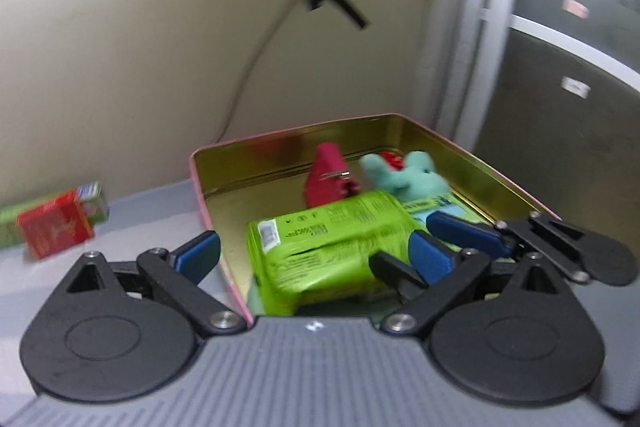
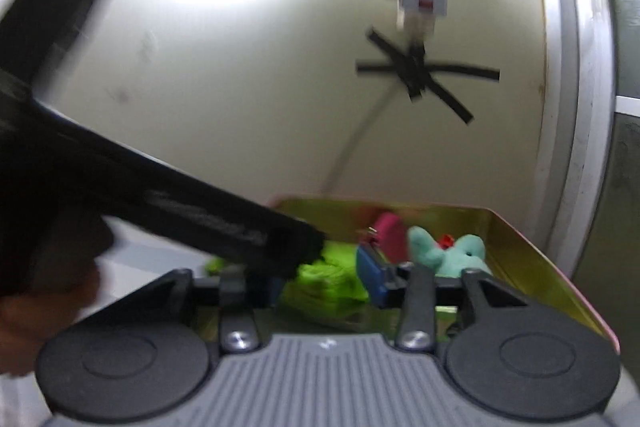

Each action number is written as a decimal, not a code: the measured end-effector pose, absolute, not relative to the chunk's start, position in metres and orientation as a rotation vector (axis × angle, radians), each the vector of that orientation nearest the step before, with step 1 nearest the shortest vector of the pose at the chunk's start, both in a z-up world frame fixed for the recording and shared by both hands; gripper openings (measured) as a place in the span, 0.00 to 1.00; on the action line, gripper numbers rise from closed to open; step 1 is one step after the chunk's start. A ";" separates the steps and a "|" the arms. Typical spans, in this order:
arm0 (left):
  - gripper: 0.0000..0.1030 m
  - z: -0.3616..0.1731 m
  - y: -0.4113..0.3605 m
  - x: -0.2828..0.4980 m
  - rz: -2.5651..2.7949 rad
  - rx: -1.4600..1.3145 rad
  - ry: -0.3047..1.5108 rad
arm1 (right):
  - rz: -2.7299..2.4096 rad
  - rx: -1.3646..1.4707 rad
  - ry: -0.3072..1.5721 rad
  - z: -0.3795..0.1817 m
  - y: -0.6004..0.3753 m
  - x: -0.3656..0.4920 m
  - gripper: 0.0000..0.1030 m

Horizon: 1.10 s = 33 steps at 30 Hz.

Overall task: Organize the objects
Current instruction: 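Lower the green snack packet into the pink tin and open the right tool, then move the right tool toward the red box and green box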

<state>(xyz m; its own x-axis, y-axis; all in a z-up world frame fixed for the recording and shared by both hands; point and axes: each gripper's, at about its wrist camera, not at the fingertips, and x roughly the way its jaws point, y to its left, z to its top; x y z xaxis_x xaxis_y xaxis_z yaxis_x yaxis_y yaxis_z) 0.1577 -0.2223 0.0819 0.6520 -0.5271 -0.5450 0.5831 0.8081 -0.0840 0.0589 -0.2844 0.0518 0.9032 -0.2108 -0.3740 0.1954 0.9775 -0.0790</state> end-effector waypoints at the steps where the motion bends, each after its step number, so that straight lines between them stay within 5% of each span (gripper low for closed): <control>1: 0.98 0.081 -0.218 0.158 -0.627 0.085 0.589 | -0.212 -0.052 0.399 0.049 -0.283 0.063 0.43; 33: 0.98 0.043 -0.104 0.109 -0.302 0.213 0.584 | -0.079 0.192 0.277 0.046 -0.243 -0.030 0.54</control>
<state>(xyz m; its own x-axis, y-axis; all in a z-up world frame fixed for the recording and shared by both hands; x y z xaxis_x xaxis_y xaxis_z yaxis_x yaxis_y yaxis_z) 0.1092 -0.1043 0.0434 0.7920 -0.2190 -0.5699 0.3385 0.9344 0.1113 -0.0297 -0.2434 0.0459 0.9589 -0.0515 -0.2790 0.1040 0.9787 0.1771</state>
